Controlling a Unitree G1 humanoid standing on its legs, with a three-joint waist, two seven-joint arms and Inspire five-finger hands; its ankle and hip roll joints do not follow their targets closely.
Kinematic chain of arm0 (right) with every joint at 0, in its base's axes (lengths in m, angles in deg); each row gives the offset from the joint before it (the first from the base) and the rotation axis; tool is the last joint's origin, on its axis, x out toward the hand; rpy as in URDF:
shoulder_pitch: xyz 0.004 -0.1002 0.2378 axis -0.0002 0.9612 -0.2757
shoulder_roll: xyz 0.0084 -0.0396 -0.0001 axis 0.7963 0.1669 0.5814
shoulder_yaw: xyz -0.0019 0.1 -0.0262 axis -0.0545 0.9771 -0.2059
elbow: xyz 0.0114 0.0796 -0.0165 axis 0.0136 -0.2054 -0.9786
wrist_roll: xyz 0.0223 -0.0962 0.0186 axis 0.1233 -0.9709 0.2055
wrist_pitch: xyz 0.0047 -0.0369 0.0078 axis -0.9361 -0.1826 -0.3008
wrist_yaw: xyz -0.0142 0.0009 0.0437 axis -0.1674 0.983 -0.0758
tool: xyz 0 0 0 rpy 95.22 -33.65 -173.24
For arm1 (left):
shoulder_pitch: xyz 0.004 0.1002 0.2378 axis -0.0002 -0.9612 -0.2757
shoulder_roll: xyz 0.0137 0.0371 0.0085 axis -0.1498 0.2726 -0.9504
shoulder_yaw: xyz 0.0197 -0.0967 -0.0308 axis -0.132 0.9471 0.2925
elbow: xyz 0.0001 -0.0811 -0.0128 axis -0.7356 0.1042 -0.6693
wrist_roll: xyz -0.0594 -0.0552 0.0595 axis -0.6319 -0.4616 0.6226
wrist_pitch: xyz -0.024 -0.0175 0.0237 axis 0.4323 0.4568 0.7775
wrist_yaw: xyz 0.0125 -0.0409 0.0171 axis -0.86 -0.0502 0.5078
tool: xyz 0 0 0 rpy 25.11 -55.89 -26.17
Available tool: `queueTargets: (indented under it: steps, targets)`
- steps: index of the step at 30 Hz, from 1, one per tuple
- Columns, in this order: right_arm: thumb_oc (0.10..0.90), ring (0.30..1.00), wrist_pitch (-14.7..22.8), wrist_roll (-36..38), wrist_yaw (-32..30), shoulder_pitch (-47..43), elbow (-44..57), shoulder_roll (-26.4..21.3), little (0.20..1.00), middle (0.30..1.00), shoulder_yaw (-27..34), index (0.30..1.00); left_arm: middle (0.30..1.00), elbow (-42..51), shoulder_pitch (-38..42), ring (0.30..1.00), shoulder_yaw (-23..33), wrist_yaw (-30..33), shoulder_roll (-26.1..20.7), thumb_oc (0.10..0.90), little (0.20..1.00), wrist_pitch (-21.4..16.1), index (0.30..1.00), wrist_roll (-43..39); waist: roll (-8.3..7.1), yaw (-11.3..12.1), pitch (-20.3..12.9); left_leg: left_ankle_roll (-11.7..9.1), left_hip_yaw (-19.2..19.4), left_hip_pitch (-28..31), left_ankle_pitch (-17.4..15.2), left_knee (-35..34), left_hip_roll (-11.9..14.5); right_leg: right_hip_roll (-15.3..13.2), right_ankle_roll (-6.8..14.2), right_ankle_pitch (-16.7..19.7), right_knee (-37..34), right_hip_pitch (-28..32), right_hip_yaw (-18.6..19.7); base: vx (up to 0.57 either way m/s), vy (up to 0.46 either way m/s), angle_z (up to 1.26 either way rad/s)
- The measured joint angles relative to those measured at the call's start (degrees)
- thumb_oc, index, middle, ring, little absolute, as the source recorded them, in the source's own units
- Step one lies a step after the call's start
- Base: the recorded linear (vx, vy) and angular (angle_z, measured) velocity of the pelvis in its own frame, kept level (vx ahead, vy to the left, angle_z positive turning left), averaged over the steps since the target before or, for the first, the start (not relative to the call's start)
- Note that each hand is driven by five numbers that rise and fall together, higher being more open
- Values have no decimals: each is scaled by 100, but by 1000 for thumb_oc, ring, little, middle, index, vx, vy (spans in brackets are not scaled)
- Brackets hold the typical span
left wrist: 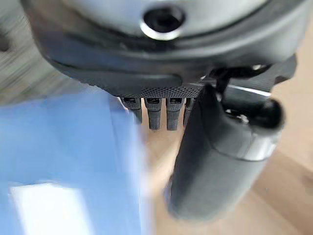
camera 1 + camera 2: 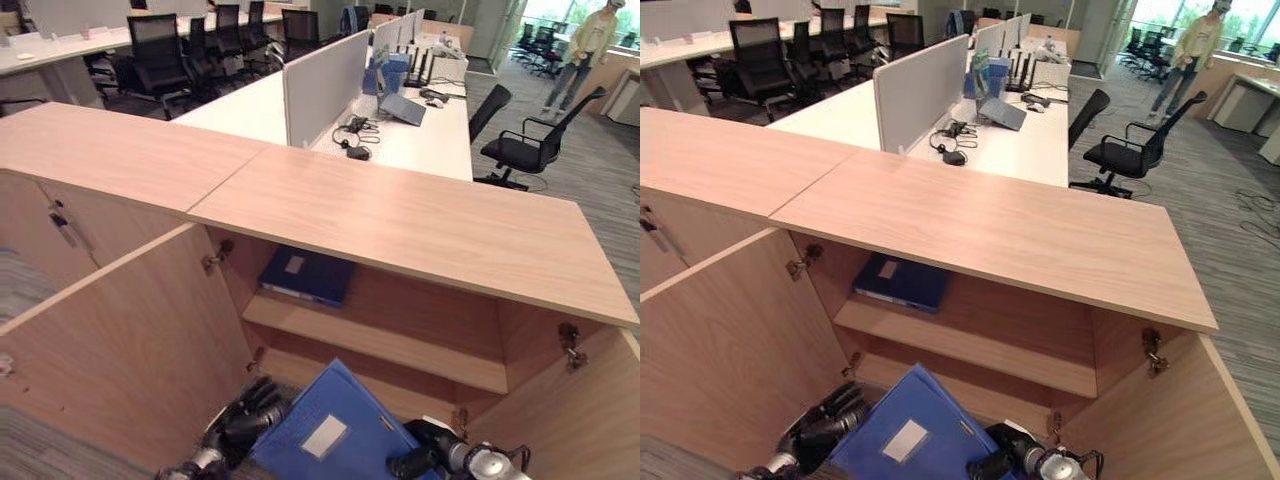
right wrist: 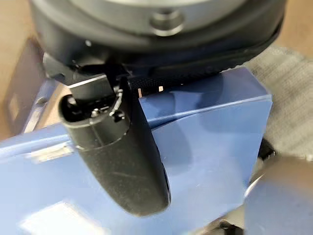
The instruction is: Put the empty folder in the office cabinet
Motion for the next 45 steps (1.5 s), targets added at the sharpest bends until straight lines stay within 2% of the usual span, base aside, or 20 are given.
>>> queueTargets:
  steps: [1, 2, 3, 4, 5, 7, 9, 14, 16, 17, 18, 21, 24, 27, 30, 31, 35, 37, 42, 45]
  targets:
    - [400, 300, -66, 543, -247, -94, -320, 244, 300, 300, 481, 300, 900, -1068, 308, 900, 14, 401, 108, 800, 900, 86, 900, 167, 90, -67, 0, 6, 5, -9, 2, -1, -13, -10, -2, 15, -4, 4, 7, 3, 0, -8]
    - [400, 300, -82, 895, -378, -145, -319, 284, 300, 300, 590, 300, 900, -1185, 123, 900, -389, 512, 97, 800, 900, 156, 900, 421, 108, -178, 8, 9, 18, -36, 1, -2, -15, -12, 4, 22, -5, -31, 27, 6, -3, -10]
    - [400, 300, -81, 1116, -441, -156, -328, 288, 300, 300, 683, 300, 900, -1478, 94, 900, -537, 581, 124, 800, 900, 174, 900, 566, 104, -181, 11, 12, 32, -51, 3, -1, -11, -9, 0, 27, -6, -50, 43, 13, -4, -7]
    - [400, 300, -78, 1252, -473, -171, -371, 297, 300, 300, 730, 300, 900, -1706, 130, 900, -500, 597, 153, 800, 900, 162, 900, 611, 93, -177, 12, 12, 35, -54, 3, -1, -7, -7, -1, 26, -6, -53, 41, 10, -4, 3]
    - [400, 300, -78, 1552, -574, -229, -534, 315, 300, 300, 882, 300, 900, -2099, 186, 900, -4, 695, 211, 800, 900, 144, 900, 582, 44, -146, 11, 23, 21, -49, 11, 0, 2, 2, -17, 15, -7, -48, 18, 22, -8, 11]
    - [400, 300, -67, 1786, -733, -275, -525, 259, 300, 300, 1037, 300, 900, -1930, -22, 900, 129, 833, 115, 800, 900, 136, 900, 729, 35, -127, 18, 23, 3, -24, 2, -4, 6, 5, -24, -2, -7, -38, -8, 26, -10, 6]
    - [400, 300, -62, 2092, -795, -325, -522, 235, 300, 300, 1460, 300, 900, -2064, -121, 900, 598, 942, 100, 800, 900, 72, 900, 735, 45, -135, 20, 23, 4, -16, -9, -4, 8, 7, -24, -4, -7, -28, -8, 0, 0, 0]
    - [400, 300, 52, 2191, -979, -428, -521, -141, 300, 300, 1692, 300, 900, -2061, -280, 900, 598, 982, 66, 800, 900, 66, 900, 753, 10, -129, 42, 35, 4, -18, -17, -3, 5, 4, -18, -8, -8, -28, -7, 0, 0, 0]
    - [400, 300, 113, 2543, -1083, -444, -523, -114, 300, 300, 1944, 300, 900, -2060, -293, 900, 585, 986, 67, 800, 900, 70, 900, 761, -19, -133, 72, 36, 3, -20, -18, -2, 8, 8, -21, -12, -8, -33, -9, 0, 0, 0]
    - [400, 300, 174, 2917, -1103, -461, -527, -11, 300, 300, 2115, 300, 900, -2060, -293, 900, 580, 988, 74, 800, 900, 71, 900, 763, -23, -129, 84, 36, 4, -25, -19, -3, 10, 10, -23, -13, -8, -37, -8, 28, 5, -4]
    - [400, 300, 341, 3710, -1116, -510, -527, 225, 300, 300, 2382, 300, 900, -2032, -298, 900, 527, 1033, 91, 800, 900, 74, 900, 762, -10, -146, 103, 39, 20, -30, -21, -2, 15, 14, -24, -13, -8, -49, 5, 17, 7, -4]
    - [400, 300, 749, 4832, -1179, -715, -527, 507, 300, 300, 2622, 300, 900, -1932, -293, 900, 353, 1076, 110, 800, 900, 62, 900, 760, 48, -142, 152, 43, 31, -94, -13, -1, 15, 14, -20, 2, -8, -119, 18, -11, 0, -3]
    - [400, 300, 972, 5381, -1191, -972, -525, 675, 300, 300, 2796, 300, 900, -1941, -279, 900, 323, 1114, 112, 800, 900, 71, 900, 762, 103, -127, 233, 43, 39, -143, -12, -1, 15, 14, -21, 6, -8, -165, 28, -61, -4, -1]
    - [400, 300, 1268, 6125, -1283, -1558, -530, 758, 300, 300, 2885, 300, 900, -1885, -213, 900, 140, 1224, 112, 800, 900, 64, 900, 764, 196, -49, 393, 71, 29, -454, 116, 2, 12, 11, -10, 76, -8, -441, 3, -72, -5, 5]
    - [400, 300, 1517, 6588, -1353, -2085, -555, 759, 300, 300, 3212, 300, 900, -1941, -198, 900, 72, 1281, 126, 800, 900, 72, 900, 871, 327, 122, 533, 99, -37, -667, 186, 3, -5, -1, -28, 109, -11, -631, -76, -99, -12, 14]
    - [400, 300, 1729, 6898, -1361, -2501, -567, 754, 300, 300, 3354, 300, 900, -1953, -176, 900, 21, 1338, 122, 800, 900, 78, 900, 969, 365, 183, 650, 77, -83, -795, 227, 4, -12, -2, -25, 133, -10, -759, -101, -115, 3, 16]
    - [400, 300, 2036, 7191, -1432, -3472, -917, 638, 300, 300, 3674, 300, 900, -1931, -147, 900, -311, 1351, 118, 800, 900, 72, 900, 986, 428, 226, 872, 59, -127, -1134, 320, 5, -15, -6, -23, 180, -9, -1082, -201, -119, 5, 10]
    - [400, 300, 2164, 7247, -1550, -4097, -1347, 382, 300, 300, 3724, 300, 900, -1886, -83, 900, -570, 1336, 118, 800, 900, 63, 900, 989, 489, 293, 994, 31, -122, -1444, 392, 7, -14, -9, -6, 241, -9, -1415, -199, -61, 4, 1]
    - [400, 300, 2162, 7372, -1803, -4954, -2074, 2, 300, 300, 3926, 300, 900, -1803, 72, 900, -831, 1341, 120, 800, 900, 30, 900, 991, 738, 412, 1323, 50, -103, -1698, 444, 8, -23, -20, -62, 345, 29, -1640, -190, 3, 0, -3]
    - [400, 300, 2147, 7475, -1979, -5253, -2411, -229, 300, 300, 3926, 300, 900, -1677, 132, 900, -995, 1342, 105, 800, 900, -70, 900, 992, 821, 509, 1359, 50, -105, -1825, 444, 7, -25, -19, -61, 345, 31, -1770, -186, 0, 0, 0]
